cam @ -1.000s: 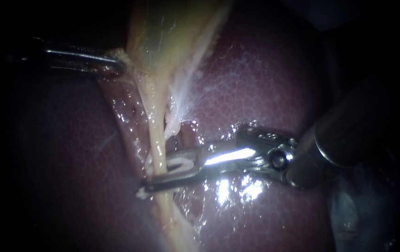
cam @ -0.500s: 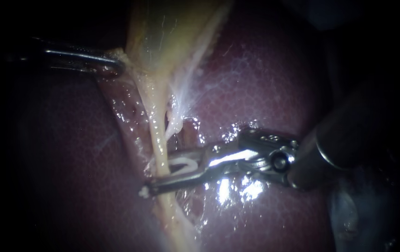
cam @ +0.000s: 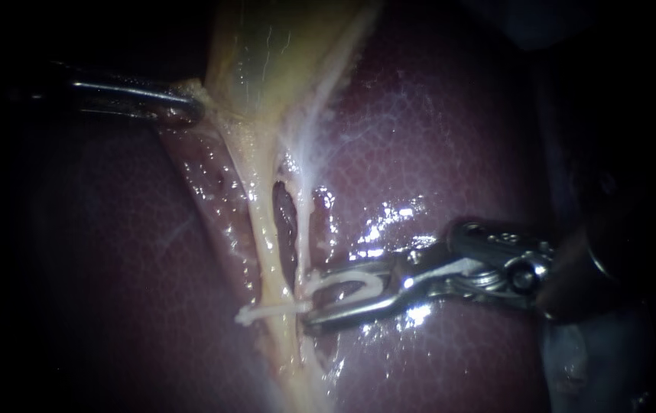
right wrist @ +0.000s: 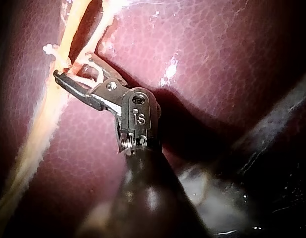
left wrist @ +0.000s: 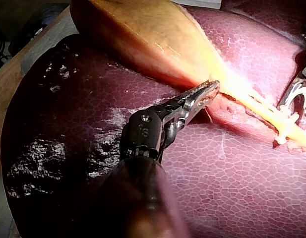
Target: Clipping second clip left tube
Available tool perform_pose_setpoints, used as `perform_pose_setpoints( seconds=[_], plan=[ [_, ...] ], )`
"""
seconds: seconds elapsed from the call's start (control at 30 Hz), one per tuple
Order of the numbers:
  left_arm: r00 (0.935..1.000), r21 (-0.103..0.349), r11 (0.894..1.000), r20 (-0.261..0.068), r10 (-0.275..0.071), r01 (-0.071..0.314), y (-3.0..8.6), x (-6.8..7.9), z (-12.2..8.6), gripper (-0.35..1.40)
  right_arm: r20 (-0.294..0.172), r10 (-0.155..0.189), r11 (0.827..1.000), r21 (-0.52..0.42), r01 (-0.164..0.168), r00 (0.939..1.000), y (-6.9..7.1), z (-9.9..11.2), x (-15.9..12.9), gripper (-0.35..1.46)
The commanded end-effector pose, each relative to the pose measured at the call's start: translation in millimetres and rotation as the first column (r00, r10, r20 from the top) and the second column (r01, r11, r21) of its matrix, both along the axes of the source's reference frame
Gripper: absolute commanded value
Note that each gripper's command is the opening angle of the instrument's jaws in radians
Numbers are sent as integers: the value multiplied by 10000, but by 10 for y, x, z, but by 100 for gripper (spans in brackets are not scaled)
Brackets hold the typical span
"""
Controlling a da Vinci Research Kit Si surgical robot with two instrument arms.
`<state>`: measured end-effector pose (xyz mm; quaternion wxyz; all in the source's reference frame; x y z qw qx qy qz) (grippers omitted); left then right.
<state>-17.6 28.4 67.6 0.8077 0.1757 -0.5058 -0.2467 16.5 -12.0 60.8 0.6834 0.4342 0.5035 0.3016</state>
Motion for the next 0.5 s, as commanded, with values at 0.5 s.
perform_pose_setpoints(
  seconds=[0.5],
  plan=[
    [10000,0,10000,0,-3,3,0,-1,0,-35,-72,260,9994,208,-259,9996,20,-48,2,50]
  ],
)
